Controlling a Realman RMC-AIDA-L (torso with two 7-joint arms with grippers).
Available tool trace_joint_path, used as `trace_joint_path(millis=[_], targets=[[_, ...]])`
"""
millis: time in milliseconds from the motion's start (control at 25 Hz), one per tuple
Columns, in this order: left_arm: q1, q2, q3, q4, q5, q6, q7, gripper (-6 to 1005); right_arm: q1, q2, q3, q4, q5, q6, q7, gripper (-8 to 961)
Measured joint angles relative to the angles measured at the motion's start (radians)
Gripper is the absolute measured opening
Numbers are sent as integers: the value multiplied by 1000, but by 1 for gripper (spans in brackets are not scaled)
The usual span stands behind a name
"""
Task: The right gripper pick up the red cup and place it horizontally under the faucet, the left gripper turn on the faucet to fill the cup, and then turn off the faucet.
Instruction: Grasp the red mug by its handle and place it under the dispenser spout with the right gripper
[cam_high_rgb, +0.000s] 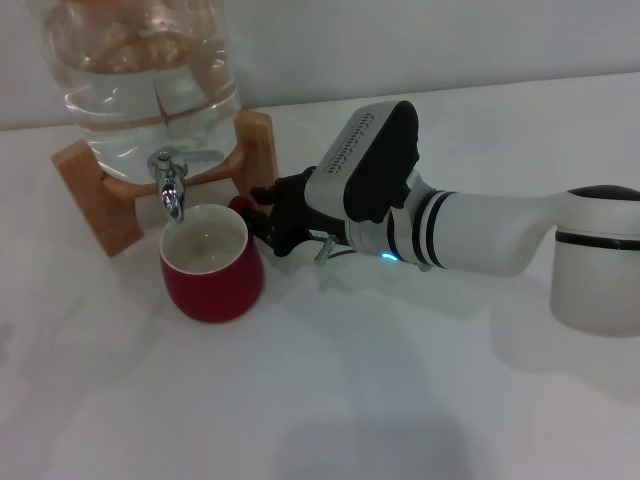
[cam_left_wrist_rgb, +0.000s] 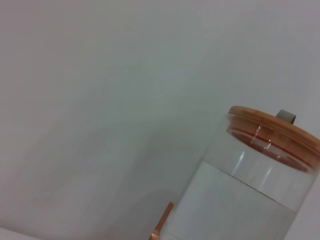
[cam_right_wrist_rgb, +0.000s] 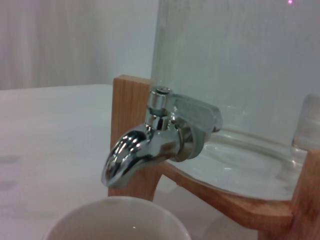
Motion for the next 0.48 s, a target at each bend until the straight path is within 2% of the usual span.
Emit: trace_joint_path(millis=[480], targets=[[-10, 2, 0, 0, 0, 3, -3, 876, 0, -1, 2, 0, 0, 1, 0, 235]])
